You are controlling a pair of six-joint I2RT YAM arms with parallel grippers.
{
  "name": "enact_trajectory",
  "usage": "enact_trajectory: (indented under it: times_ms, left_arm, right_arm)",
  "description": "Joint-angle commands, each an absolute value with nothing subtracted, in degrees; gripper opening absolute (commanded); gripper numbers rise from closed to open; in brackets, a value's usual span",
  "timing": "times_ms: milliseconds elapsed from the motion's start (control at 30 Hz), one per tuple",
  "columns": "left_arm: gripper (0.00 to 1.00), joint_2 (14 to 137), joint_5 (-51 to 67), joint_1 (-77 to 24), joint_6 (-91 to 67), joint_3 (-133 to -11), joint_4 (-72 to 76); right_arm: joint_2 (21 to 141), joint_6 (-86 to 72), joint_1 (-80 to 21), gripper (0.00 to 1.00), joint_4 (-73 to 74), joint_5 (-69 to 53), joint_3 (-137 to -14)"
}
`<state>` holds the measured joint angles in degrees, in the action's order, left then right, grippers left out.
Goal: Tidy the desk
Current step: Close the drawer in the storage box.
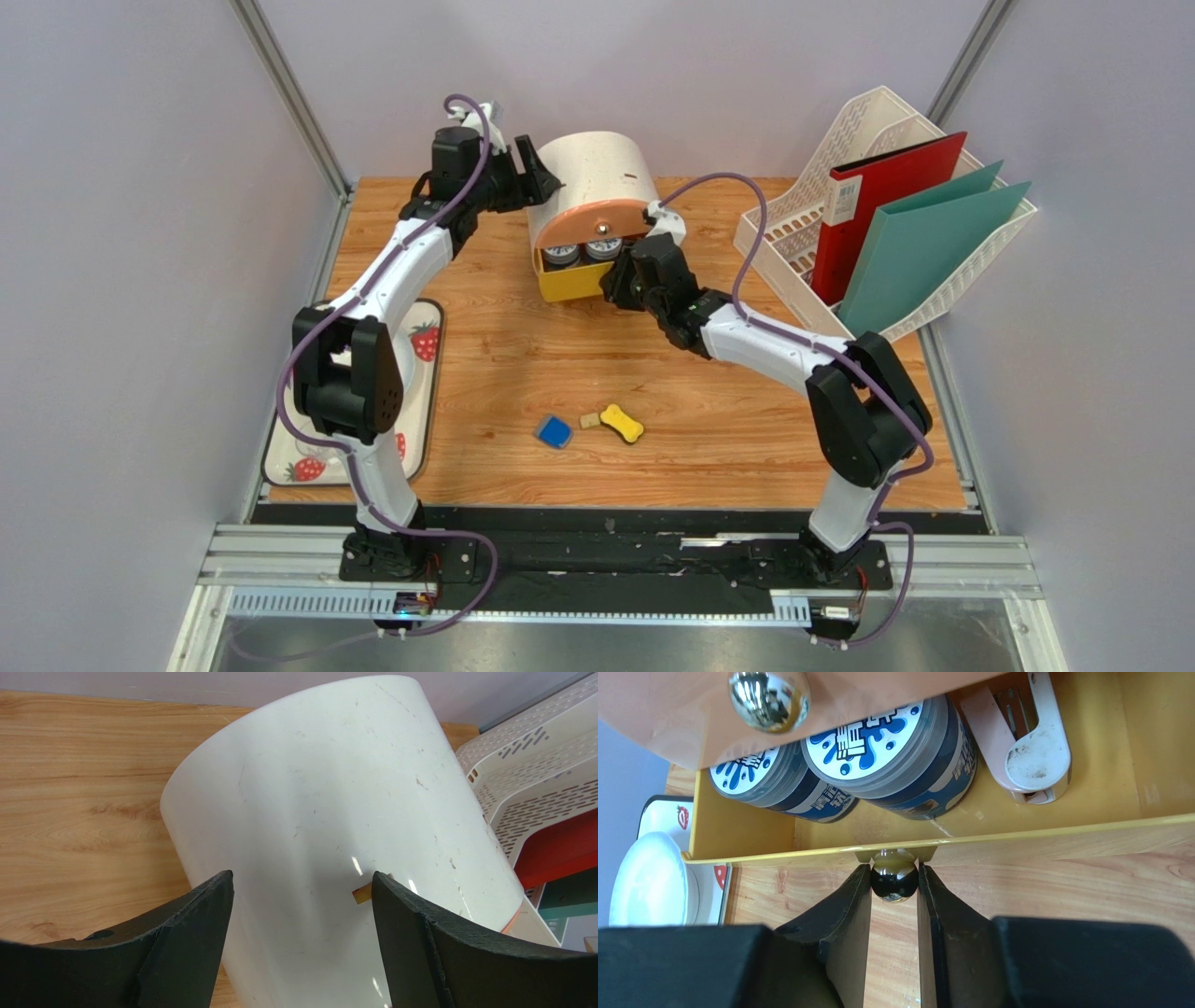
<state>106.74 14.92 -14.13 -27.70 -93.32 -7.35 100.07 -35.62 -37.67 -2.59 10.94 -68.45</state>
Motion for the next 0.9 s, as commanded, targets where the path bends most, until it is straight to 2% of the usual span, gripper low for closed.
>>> enact_trajectory:
  times_ms: [0,433,667,733,867]
  left_arm:
    - [0.8,106.3,17.8,-15.6,-24.0,-91.1,-14.0]
    - [0.77,105.4,18.8,-15.6,-25.0,-89.1,-12.7]
    - [0.77,104.9,18.7,-15.6,-24.7,-88.9,-12.9]
    - [0.77,104.9,18.4,-15.6,-24.7,-89.0,-13.0]
    - [0.77,104.9,17.1,-15.6,-24.7,-89.5,-13.5]
  right_arm:
    - [101.7,-33.9,-36.1,0.26,-9.9,14.2,-73.2]
    - [108.2,-33.0,-35.6,0.31,-23.0,16.6,-76.1]
    - [107.7,-32.3,-35.0,0.46,-25.7,14.8,-74.5]
    - [105.4,-31.3,-35.0,0.52,-27.9,12.6,-70.2]
    - [100.2,-30.8,-35.0,0.56,-30.6,7.1,-63.2]
